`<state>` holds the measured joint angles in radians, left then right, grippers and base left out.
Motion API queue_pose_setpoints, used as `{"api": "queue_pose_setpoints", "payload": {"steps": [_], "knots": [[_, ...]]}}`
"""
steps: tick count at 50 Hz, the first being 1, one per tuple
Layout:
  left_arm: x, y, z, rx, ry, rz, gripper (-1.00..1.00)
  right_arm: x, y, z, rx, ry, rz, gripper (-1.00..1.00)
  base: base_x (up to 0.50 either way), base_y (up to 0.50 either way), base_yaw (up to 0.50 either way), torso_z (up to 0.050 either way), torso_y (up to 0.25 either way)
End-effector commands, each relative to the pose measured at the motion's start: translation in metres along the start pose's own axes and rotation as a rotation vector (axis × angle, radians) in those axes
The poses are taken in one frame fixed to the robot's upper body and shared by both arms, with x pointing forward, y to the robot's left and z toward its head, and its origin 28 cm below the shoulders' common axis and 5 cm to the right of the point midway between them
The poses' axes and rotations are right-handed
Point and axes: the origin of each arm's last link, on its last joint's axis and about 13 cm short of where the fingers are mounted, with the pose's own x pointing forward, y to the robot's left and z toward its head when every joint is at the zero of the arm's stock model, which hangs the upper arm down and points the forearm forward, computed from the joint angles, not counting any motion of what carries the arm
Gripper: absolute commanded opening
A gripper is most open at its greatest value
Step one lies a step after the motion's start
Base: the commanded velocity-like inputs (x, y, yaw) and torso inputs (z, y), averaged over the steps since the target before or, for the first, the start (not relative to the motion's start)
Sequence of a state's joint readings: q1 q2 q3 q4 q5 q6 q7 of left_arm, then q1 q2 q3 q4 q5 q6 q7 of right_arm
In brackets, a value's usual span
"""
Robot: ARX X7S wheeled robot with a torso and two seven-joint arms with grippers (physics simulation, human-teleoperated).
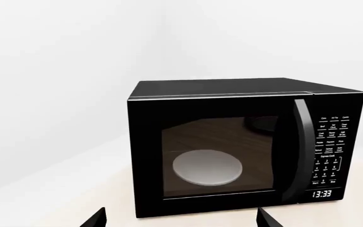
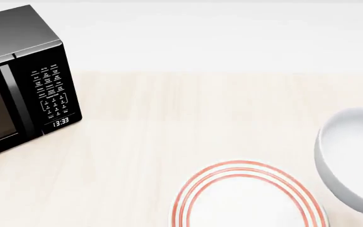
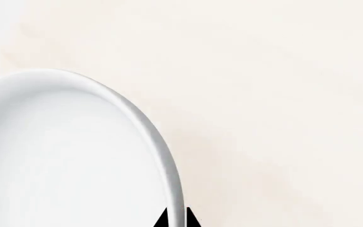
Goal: Put the white bowl to the right of the plate.
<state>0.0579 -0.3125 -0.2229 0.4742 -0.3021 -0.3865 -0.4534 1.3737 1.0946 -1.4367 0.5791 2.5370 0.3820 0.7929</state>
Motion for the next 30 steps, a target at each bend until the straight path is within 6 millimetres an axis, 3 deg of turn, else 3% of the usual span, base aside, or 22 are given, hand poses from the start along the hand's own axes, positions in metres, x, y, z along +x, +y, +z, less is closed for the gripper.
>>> {"api": "queue_pose_setpoints", "payload": {"steps": [1, 12, 30], "knots": [[0.000, 0.000, 0.000, 0.001, 0.000, 0.002, 1.00, 0.002, -0.019, 0.011, 0.072, -0.020, 0.012, -1.00, 0.00, 0.00, 0.00, 0.000, 0.000], [0.000, -0.002, -0.001, 0.008, 0.002, -0.001, 1.00, -0.001, -0.042, 0.017, 0.127, -0.047, -0.016, -1.00, 0.00, 0.00, 0.00, 0.000, 0.000], [0.000, -0.002, -0.001, 0.013, -0.001, 0.000, 1.00, -0.002, -0.050, 0.019, 0.130, -0.093, -0.053, -1.00, 0.00, 0.00, 0.00, 0.000, 0.001]]}}
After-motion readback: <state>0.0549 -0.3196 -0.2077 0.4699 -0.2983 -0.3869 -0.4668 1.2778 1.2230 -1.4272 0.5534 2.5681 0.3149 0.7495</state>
